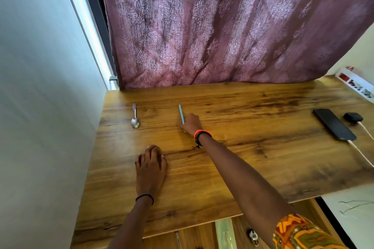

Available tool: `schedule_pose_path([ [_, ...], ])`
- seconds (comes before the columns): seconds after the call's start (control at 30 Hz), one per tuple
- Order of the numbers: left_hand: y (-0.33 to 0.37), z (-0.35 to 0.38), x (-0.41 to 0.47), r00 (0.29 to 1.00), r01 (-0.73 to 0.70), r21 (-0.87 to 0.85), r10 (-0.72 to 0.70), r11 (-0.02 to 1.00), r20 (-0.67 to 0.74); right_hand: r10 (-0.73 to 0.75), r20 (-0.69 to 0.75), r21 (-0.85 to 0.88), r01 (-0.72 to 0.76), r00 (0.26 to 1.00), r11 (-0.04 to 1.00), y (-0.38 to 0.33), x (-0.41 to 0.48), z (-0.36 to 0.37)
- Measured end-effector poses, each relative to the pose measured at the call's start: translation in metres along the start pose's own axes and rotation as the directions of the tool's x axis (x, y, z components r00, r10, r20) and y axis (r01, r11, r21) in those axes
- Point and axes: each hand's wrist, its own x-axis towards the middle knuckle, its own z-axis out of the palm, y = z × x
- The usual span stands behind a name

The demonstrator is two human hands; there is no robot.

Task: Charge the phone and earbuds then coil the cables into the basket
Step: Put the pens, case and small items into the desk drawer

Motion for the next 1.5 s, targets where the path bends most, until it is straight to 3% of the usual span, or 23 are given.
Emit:
schedule_pose_path([
  [0.37, 0.000, 0.002, 0.000, 1.000, 0.011, -0.019, -0.011, 1.000, 0.000, 0.090, 0.024, 0.310, -0.093, 0.996, 0.946, 0.063, -0.102, -0.039],
  [0.6, -0.002, 0.001, -0.001, 1.000, -0.009, -0.038, 0.009, 0.999, 0.019, 0.179, 0.202, 0.400, -0.248, 0.963, 0.882, 0.137, -0.214, -0.081],
  [0.77, -0.004, 0.004, -0.001, 1.000, -0.020, -0.026, 0.021, 0.999, 0.018, 0.287, 0.488, 0.063, -0.361, 0.824, 0.930, 0.193, -0.296, -0.105],
  [0.83, -0.005, 0.003, -0.001, 1.000, -0.029, -0.034, 0.029, 0.999, 0.010, 0.388, 0.511, -0.111, -0.389, 0.767, 0.914, 0.217, -0.312, -0.104],
  [0.93, -0.004, 0.002, -0.005, 0.999, -0.045, -0.038, 0.045, 0.998, -0.006, 0.509, 0.501, -0.202, -0.478, 0.700, 0.855, 0.247, -0.328, -0.095],
  [1.1, -0.003, 0.000, -0.011, 0.999, -0.043, -0.068, 0.043, 0.997, -0.003, 0.573, 0.362, -0.175, -0.550, 0.736, 0.817, 0.269, -0.322, -0.077],
  [1.33, -0.009, -0.001, -0.022, 0.998, -0.039, -0.117, 0.044, 0.992, 0.041, 0.535, 0.206, -0.344, -0.452, 0.819, 0.823, 0.277, -0.301, -0.060],
  [1.5, -0.011, -0.003, -0.024, 0.998, -0.042, -0.135, 0.048, 0.990, 0.042, 0.548, 0.177, -0.255, -0.499, 0.818, 0.828, 0.275, -0.299, -0.071],
])
